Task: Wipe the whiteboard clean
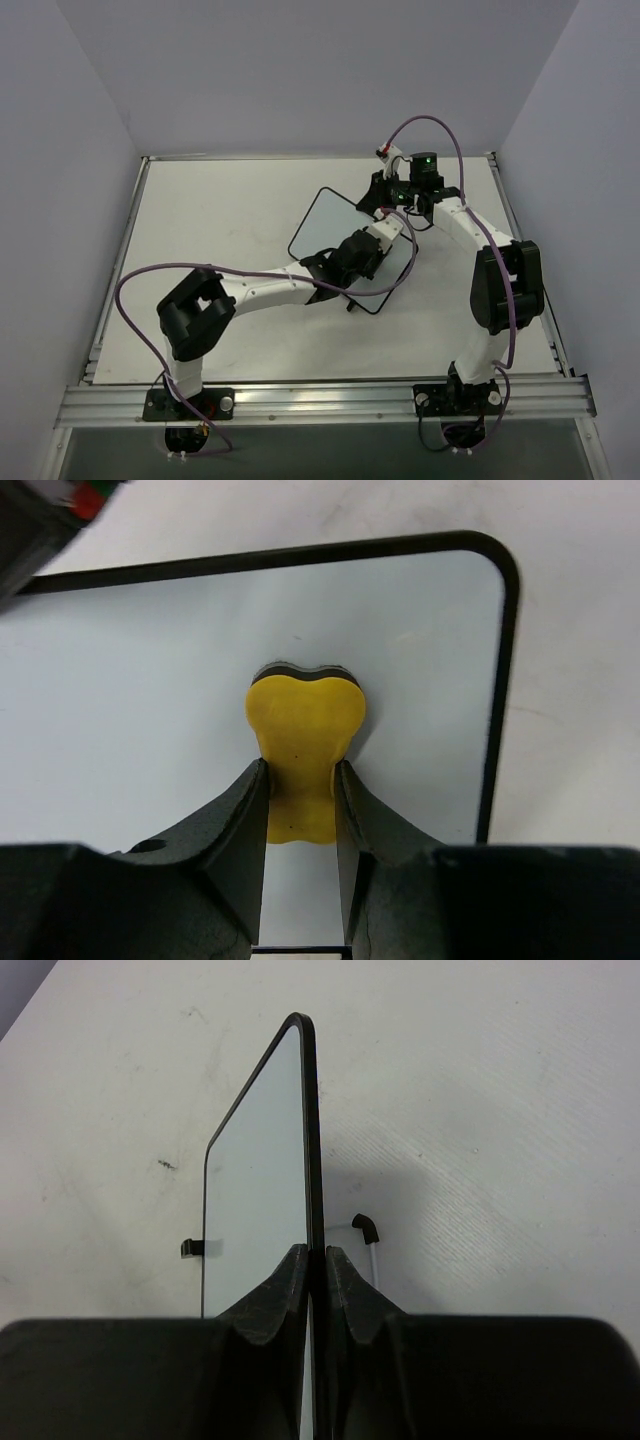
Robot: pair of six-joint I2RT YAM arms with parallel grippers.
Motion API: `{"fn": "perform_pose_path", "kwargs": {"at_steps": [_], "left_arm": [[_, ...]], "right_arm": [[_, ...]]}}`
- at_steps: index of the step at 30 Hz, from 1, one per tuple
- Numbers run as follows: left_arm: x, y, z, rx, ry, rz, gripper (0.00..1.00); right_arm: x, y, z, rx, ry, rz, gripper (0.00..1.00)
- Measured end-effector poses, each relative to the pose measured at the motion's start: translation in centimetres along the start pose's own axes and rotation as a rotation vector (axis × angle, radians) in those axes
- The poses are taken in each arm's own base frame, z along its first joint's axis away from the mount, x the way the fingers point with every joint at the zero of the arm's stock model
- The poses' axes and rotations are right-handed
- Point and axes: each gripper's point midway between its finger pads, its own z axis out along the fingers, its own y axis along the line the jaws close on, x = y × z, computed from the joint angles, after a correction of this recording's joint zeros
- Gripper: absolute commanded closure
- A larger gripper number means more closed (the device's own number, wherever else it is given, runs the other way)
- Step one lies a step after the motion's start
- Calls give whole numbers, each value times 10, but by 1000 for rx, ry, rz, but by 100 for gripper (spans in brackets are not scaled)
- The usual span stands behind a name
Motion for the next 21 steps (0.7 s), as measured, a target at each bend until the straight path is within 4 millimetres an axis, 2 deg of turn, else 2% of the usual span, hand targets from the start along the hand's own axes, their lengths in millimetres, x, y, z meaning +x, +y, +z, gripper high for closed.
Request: {"fn": "perform_pose_path", "kwargs": {"at_steps": [5,10,14,19,21], "left_arm": [[13,-18,-6,37,18,20,98],[17,-6,-15,6,24,10,98],[4,25,-35,-89,-7,-47,97],[-26,84,-71,-259,-91,-201,97],[-33,110,-86,-329,-119,-270,96]], "right_arm": [[0,1,0,-3,0,-1,100],[0,2,0,-6,-1,-1,100],[-1,3,0,-8,-1,-4,98],[-1,3,0,-5,-1,-3,89],[-1,3,0,-4,1,2,81]]}}
